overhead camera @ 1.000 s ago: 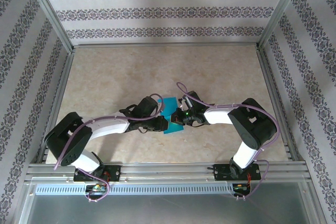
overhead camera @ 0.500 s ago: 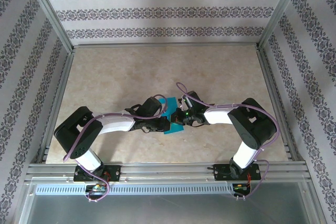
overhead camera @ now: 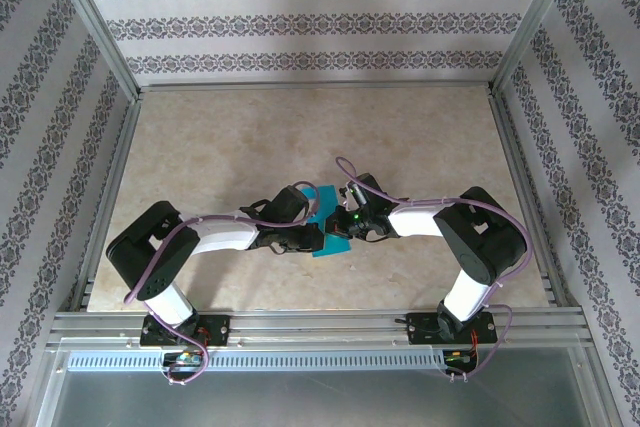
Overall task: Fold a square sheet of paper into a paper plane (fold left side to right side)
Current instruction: Fold the triangle a second time at the center of the table.
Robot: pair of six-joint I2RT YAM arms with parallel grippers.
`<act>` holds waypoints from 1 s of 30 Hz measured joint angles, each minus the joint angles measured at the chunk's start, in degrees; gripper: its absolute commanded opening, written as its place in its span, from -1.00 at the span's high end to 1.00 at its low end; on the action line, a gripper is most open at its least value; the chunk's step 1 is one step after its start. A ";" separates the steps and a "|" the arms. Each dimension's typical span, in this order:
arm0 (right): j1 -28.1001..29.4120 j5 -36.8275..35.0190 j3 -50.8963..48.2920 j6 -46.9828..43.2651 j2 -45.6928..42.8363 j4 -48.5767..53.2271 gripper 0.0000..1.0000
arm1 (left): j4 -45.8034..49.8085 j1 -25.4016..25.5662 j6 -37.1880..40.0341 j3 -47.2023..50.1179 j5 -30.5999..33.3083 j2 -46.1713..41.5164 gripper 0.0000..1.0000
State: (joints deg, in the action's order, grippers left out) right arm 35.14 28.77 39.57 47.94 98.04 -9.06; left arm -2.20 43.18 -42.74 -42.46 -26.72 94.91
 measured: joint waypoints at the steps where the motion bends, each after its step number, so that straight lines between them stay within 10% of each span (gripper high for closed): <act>1: 0.00 -0.02 0.00 -0.11 0.00 0.00 1.00 | 0.00 0.00 0.00 0.20 0.09 0.02 0.76; 30: 0.00 0.22 0.09 -0.31 0.07 0.00 1.00 | -0.02 0.00 0.00 1.40 1.53 0.02 0.85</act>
State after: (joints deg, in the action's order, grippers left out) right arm 35.14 28.99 39.66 47.64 98.10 -9.06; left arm -2.22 43.18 -42.74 -41.06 -25.19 94.94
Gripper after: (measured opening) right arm 0.060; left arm 0.089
